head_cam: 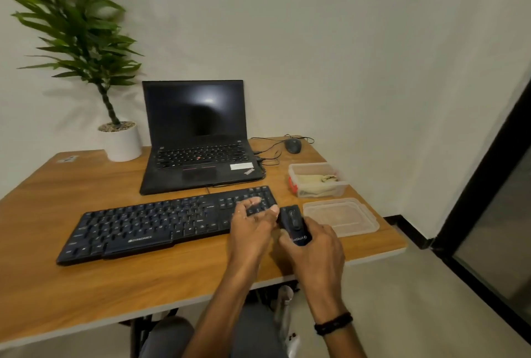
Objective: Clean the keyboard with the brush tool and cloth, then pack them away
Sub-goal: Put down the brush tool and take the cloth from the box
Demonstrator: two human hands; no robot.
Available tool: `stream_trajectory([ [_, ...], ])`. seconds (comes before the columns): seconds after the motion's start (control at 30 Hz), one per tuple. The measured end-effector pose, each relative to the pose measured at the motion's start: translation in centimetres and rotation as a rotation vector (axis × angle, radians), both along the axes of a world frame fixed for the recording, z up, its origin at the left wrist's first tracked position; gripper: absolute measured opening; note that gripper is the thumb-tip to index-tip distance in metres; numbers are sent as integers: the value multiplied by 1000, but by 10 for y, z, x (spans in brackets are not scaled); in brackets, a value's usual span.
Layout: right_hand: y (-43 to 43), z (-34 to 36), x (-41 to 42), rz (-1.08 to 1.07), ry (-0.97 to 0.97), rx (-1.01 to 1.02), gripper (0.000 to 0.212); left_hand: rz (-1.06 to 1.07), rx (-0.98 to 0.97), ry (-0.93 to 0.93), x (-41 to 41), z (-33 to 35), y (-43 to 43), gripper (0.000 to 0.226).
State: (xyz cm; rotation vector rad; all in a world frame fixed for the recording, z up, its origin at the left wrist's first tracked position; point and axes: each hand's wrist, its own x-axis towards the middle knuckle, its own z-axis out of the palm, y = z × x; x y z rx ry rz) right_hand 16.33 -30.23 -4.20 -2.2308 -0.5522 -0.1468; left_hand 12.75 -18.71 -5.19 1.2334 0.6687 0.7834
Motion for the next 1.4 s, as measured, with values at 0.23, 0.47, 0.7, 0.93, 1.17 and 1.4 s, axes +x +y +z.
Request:
stream_trajectory([
  [0.23,-23,18,101,-163,40,-63,30,43,516,159,53,17,0,42],
  [0.47,-21,2,148,-184,88,-185,32,9,909,297,92,-6,7,48],
  [0.7,-18,-8,150,-150,40,-259,43,-61,1041,405,100,-29,15,52],
  [0.93,10,42,154,-20,-70,-152,48,-28,1180,463,103,-37,16,52],
  [1.17,78,54,217,231,28,-580,57,34,1264,479,104,-42,24,50],
  [1.4,106,42,246,286,3,-894,54,95,1312,433,106,-47,20,53],
])
